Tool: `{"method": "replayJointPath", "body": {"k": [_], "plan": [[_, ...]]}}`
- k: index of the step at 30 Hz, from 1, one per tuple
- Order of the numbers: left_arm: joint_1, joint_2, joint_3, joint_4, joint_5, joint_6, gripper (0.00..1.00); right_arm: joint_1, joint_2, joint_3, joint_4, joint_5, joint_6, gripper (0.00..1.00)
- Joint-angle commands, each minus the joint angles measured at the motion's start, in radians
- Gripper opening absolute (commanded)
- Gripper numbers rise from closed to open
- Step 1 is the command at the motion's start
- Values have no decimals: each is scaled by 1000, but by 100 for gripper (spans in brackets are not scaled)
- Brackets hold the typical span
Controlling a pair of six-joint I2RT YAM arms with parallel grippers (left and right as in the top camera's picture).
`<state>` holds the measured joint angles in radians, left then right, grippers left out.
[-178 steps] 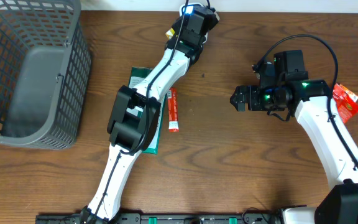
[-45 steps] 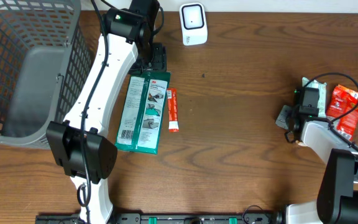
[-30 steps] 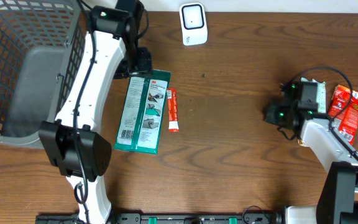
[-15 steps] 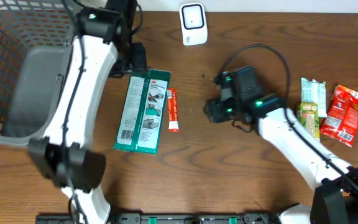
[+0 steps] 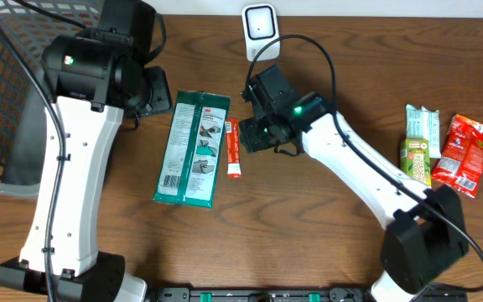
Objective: Scan the item barcode
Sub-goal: 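Move the right gripper to the red Nescafe stick and grasp it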
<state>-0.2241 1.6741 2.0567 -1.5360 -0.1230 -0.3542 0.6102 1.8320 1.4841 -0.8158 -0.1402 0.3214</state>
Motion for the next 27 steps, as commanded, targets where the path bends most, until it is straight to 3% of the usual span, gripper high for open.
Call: {"method": "replayJointPath", "body": {"k": [1,5,14,21,27], "plan": [[6,8,-64,-5,-54,-26,64,9,62,19,13,12,87,51],[6,8,-167,61,-54,-25,64,27,140,19,69,44,105,45],[6,9,-476,322,-43,-25,64,86,299,19,261,100,112,44],[6,9,-599,420,-43,-25,64,99,315,18,251,196,112,35],[6,10,-615,459,-42,-26,64,98,315,-3,224,245,112,34]]}}
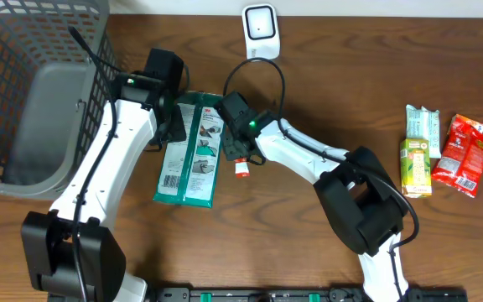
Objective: Scan the item barcode
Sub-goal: 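Move the right gripper to the red Nescafe stick and grasp it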
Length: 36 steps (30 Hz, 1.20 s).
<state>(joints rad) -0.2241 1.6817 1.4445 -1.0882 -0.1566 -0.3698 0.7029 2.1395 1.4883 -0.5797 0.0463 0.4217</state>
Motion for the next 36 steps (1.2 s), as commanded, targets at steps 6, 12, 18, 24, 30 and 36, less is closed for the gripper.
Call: {"method": "replayJointPath", "body": {"k": [6,12,18,24,30,36], "plan": [[5,2,-3,45,95,-9,64,-14,8,-7,-92,138,11,33],[4,2,-3,81,198,2,64,-65,2,-3,-170,115,10,25],[4,3,-4,92,203,2,64,-129,-45,-3,-227,37,-19,25],[4,4,-17,97,203,2,64,-169,-52,-4,-296,27,-19,42],[4,5,-35,109,203,2,64,-168,-52,-4,-338,26,-18,39],[4,6,-35,112,202,2,65,-150,-52,-4,-356,31,-19,39]]}}
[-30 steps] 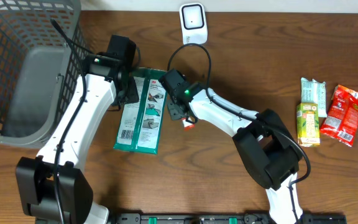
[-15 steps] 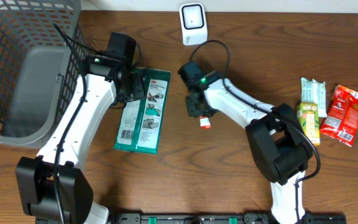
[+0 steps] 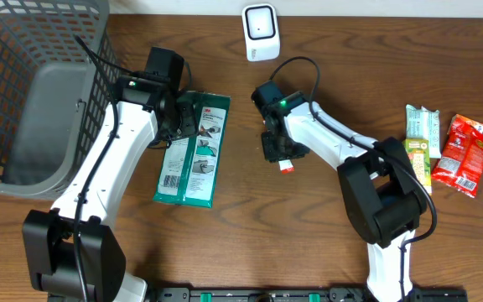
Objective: Scan the item barcode
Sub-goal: 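Move the right gripper to the red Nescafe stick and grasp it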
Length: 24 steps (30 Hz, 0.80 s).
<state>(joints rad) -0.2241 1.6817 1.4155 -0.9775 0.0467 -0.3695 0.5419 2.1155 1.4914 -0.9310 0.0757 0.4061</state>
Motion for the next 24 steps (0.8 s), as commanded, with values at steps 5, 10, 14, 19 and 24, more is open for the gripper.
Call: {"method": "replayJointPath", "body": {"k": [5,10,14,19,24], "plan": [[4,6,-6,1,-1,2,64,9,-32,1,-5,2,-4,33],[4,6,-6,1,-1,1,64,8,-32,1,-21,15,-3,32],[4,6,-6,1,-1,1,64,12,-32,1,-32,44,-3,30],[4,6,-6,1,-2,1,64,14,-32,1,-39,43,-3,26],[4,6,-6,4,-1,1,64,15,-32,1,-30,43,-3,26]]}}
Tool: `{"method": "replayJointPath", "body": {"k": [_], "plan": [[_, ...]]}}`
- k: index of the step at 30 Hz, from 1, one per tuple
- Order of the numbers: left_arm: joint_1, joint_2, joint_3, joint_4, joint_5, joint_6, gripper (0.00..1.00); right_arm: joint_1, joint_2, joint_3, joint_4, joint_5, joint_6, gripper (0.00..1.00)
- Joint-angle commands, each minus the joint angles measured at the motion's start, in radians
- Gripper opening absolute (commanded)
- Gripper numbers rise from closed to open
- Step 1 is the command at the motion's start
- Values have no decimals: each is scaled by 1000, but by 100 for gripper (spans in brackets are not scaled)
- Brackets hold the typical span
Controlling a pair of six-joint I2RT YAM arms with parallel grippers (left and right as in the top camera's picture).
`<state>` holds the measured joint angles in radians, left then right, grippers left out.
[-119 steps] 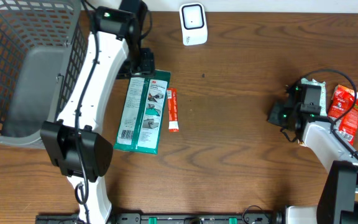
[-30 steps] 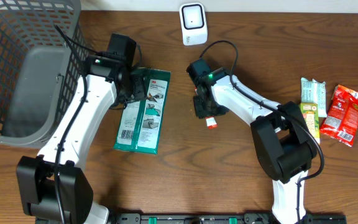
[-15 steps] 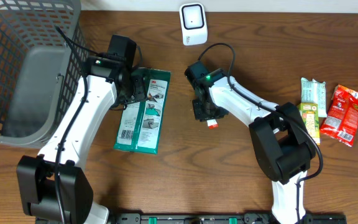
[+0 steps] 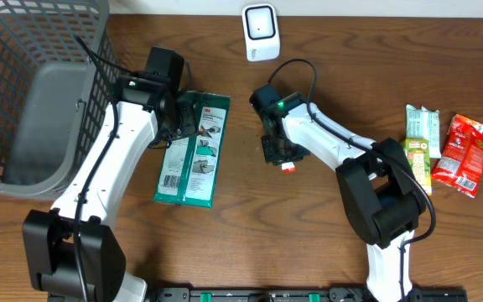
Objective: Scan the item barcode
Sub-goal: 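Move the right gripper to the red Nescafe stick and grasp it, then lift the Nescafe stick with the right gripper toward the scanner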
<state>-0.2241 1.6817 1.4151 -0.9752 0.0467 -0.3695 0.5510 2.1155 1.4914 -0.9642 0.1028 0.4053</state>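
Note:
A small orange-red stick packet (image 4: 288, 166) pokes out below my right gripper (image 4: 277, 153), which is shut on it near the table's middle, well below the white scanner (image 4: 260, 32) at the back edge. A green flat packet (image 4: 193, 153) lies left of it. My left gripper (image 4: 188, 122) rests on that packet's upper left part; its fingers are hidden under the wrist, so their state does not show.
A grey wire basket (image 4: 23, 92) fills the left back corner. At the right edge lie green-and-white snack bars (image 4: 418, 144) and a red packet (image 4: 462, 155). Both arm bases stand at the front edge.
My right gripper with the orange-red stick has shifted only a little to the left. The left arm and the green packet have not moved.
First the stick lay against the green packet's right edge, with my right gripper beside it and my left arm high by the basket. Then the right gripper was on the stick and the left on the packet. Later the stick was held right of the packet, as now.

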Motion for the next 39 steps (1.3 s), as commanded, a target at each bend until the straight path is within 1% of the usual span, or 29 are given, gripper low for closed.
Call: {"method": "replayJointPath", "body": {"k": [1,9,11,13,15,18,23,25,28,35,39], "plan": [[4,6,-5,5,-2,1,64,6,-32,1,3,17,-3,26],[4,6,-5,10,-1,1,64,7,-32,1,2,16,-3,17],[4,6,-5,11,-2,1,64,7,-34,1,-5,16,-3,13],[4,6,-5,10,-2,2,64,4,-39,2,-10,8,-22,6],[4,6,-5,9,-1,2,64,-2,-48,2,-11,-18,-27,1],[4,5,-5,9,16,21,64,-21,-79,2,-16,-88,-65,1],[5,4,-5,9,181,154,64,-72,-142,1,-24,-240,-142,1],[5,1,-5,9,289,212,65,-102,-172,1,-28,-339,-194,1],[5,-1,-4,14,422,268,65,-142,-199,1,-32,-470,-252,1],[5,-13,-3,71,689,370,65,-253,-212,1,-65,-834,-426,1],[5,-21,-3,127,817,404,65,-320,-212,1,-81,-1140,-576,1]]}}
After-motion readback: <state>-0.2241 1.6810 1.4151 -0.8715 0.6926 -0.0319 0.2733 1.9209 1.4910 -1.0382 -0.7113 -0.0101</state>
